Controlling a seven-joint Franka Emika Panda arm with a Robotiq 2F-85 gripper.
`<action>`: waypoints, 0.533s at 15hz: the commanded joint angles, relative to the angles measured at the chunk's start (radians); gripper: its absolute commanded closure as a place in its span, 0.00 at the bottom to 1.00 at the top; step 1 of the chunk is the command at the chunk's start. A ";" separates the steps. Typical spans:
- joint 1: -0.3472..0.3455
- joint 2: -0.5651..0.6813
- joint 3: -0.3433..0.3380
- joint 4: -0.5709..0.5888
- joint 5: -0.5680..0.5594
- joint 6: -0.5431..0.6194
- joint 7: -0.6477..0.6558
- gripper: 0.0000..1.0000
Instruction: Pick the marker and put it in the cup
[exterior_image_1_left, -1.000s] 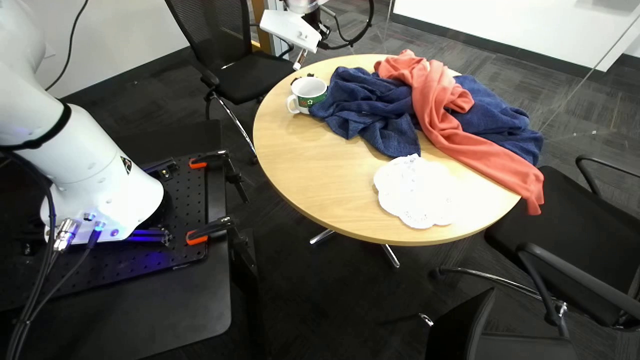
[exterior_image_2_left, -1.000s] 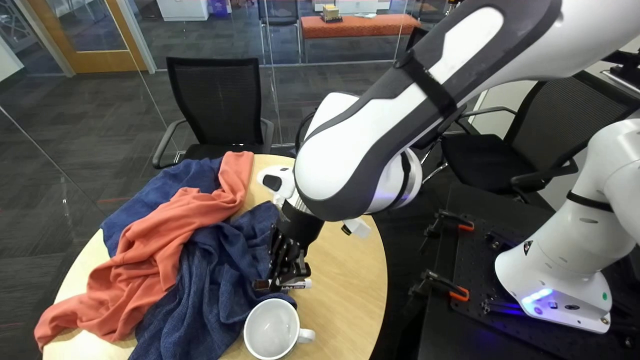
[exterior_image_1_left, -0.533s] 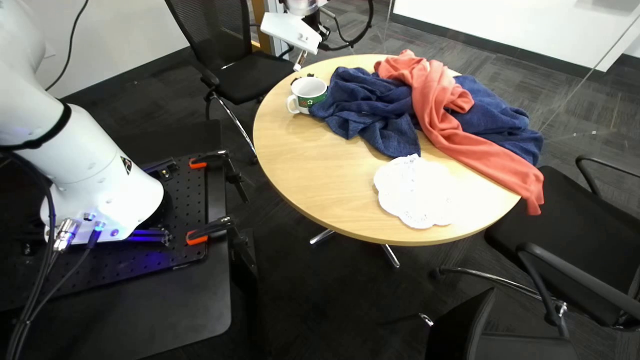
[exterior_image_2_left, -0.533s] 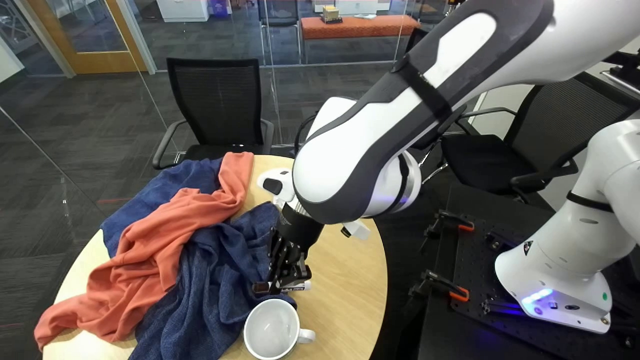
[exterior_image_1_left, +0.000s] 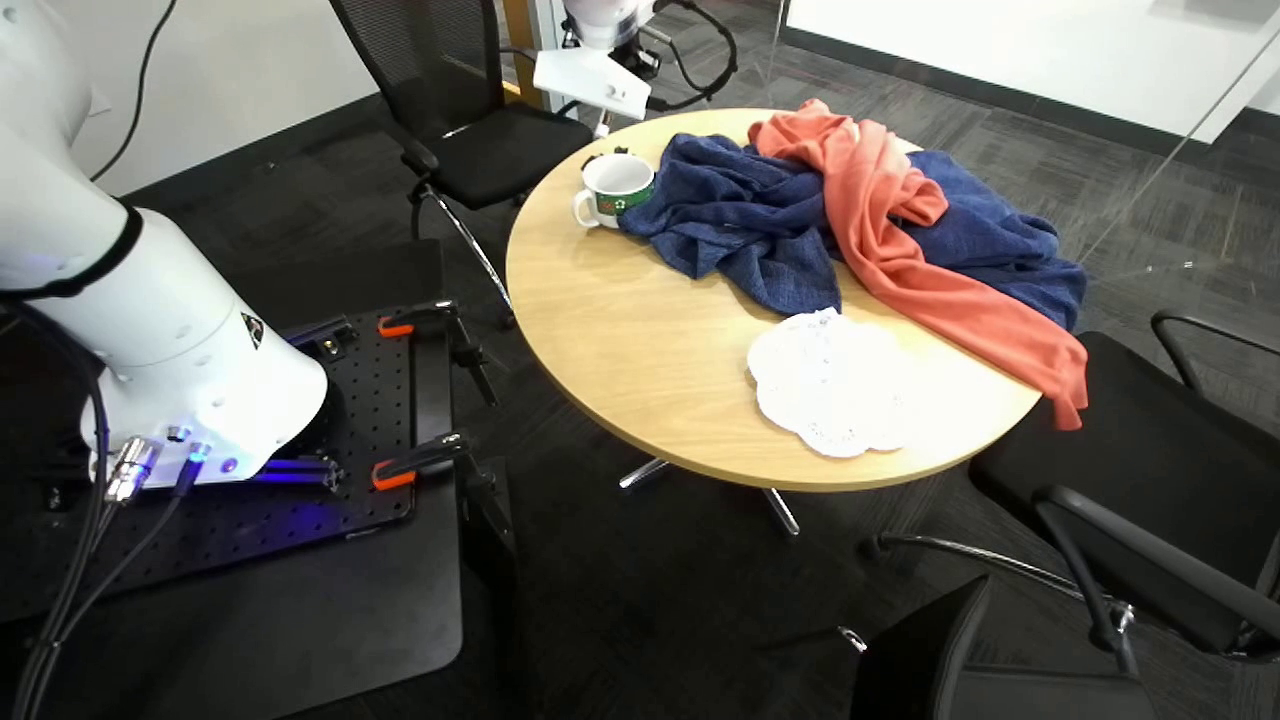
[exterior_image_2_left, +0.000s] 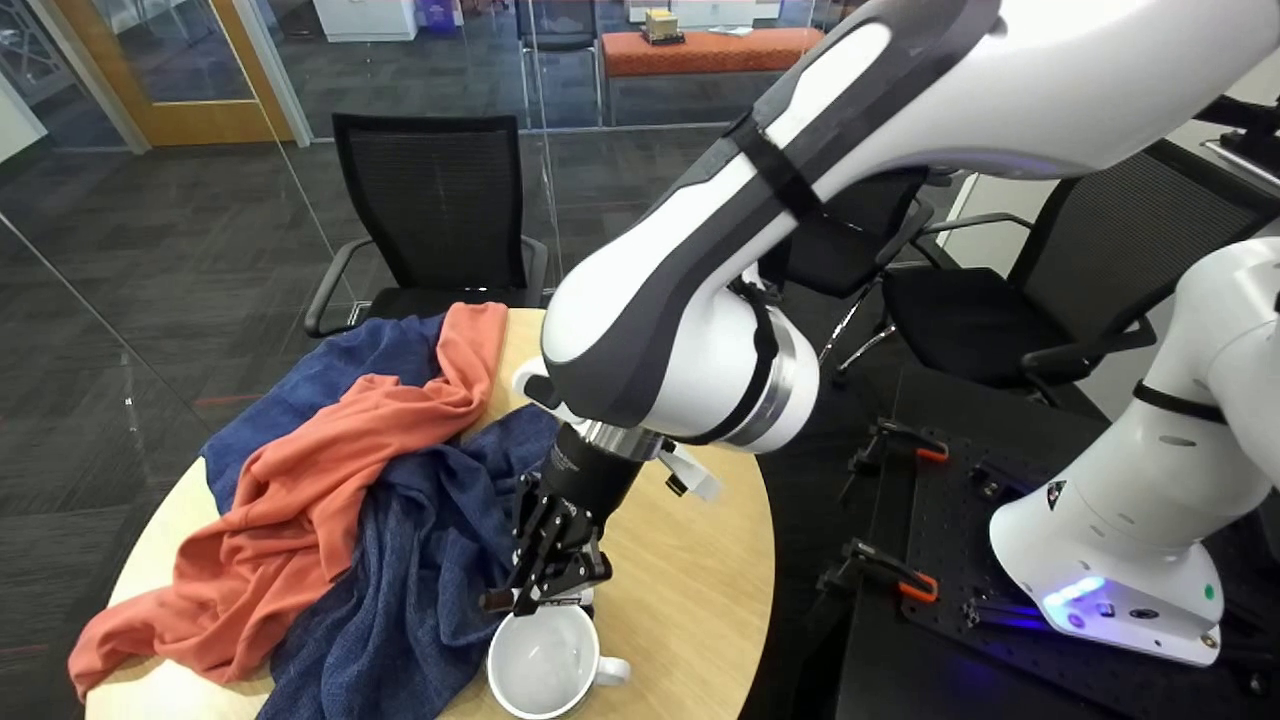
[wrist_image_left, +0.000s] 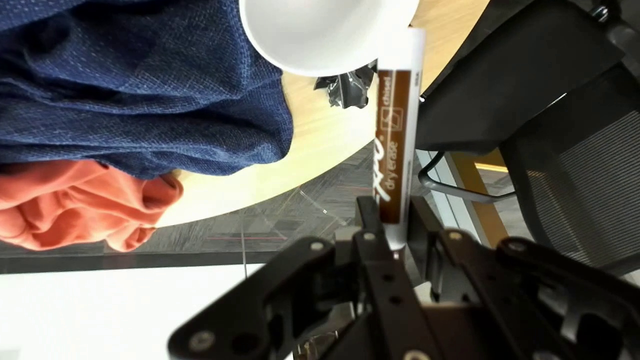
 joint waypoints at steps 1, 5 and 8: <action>-0.009 0.057 0.011 0.050 0.135 0.016 -0.184 0.95; 0.001 0.125 0.002 0.086 0.266 0.024 -0.361 0.95; 0.008 0.172 -0.003 0.111 0.347 0.022 -0.462 0.95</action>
